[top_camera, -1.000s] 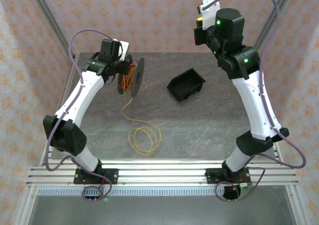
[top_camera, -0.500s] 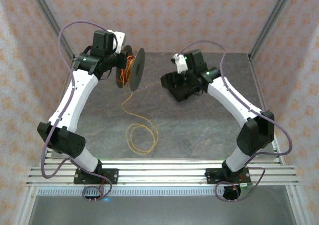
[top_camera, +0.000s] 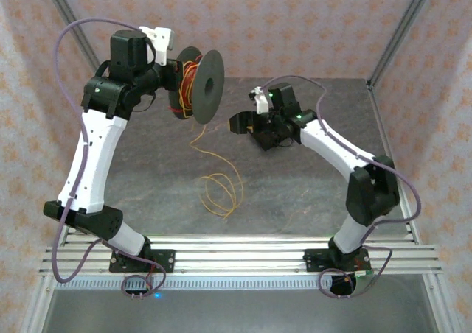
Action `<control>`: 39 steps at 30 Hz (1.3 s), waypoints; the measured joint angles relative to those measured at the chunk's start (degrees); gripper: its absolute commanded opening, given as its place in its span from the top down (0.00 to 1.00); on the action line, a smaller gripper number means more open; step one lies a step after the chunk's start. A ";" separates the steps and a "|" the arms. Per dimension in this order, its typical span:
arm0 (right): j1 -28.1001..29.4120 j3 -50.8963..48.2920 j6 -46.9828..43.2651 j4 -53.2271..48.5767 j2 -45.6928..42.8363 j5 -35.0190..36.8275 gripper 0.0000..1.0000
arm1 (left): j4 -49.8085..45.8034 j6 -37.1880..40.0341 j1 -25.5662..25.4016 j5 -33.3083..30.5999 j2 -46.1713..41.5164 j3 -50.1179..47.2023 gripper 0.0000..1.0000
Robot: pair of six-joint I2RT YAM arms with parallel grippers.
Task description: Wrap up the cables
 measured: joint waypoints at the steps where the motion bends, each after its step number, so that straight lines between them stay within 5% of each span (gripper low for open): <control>1: -0.09 1.84 -0.39 -0.72 2.36 -2.73 0.30 | -0.15 -0.26 0.00 0.44 0.00 0.68 1.00; 10: 1.20 5.81 -7.96 -11.63 11.54 -12.96 0.29 | -1.29 -1.77 -0.02 2.51 0.02 3.26 1.00; 20: 2.67 5.68 -12.44 -14.84 13.11 -17.86 0.46 | -1.40 -2.64 0.00 2.71 0.02 3.26 1.00; 27: 3.48 5.86 -13.94 -16.90 14.95 -18.78 0.96 | -1.42 -2.91 -0.02 2.67 0.02 3.26 1.00; 30: 3.48 6.12 -13.64 -17.27 14.93 -18.71 1.00 | -1.40 -2.93 -0.02 2.12 0.02 3.17 1.00; 39: 6.43 4.42 -13.70 -17.20 7.26 -9.97 1.00 | 1.05 -4.57 -0.15 -16.31 0.66 -0.61 1.00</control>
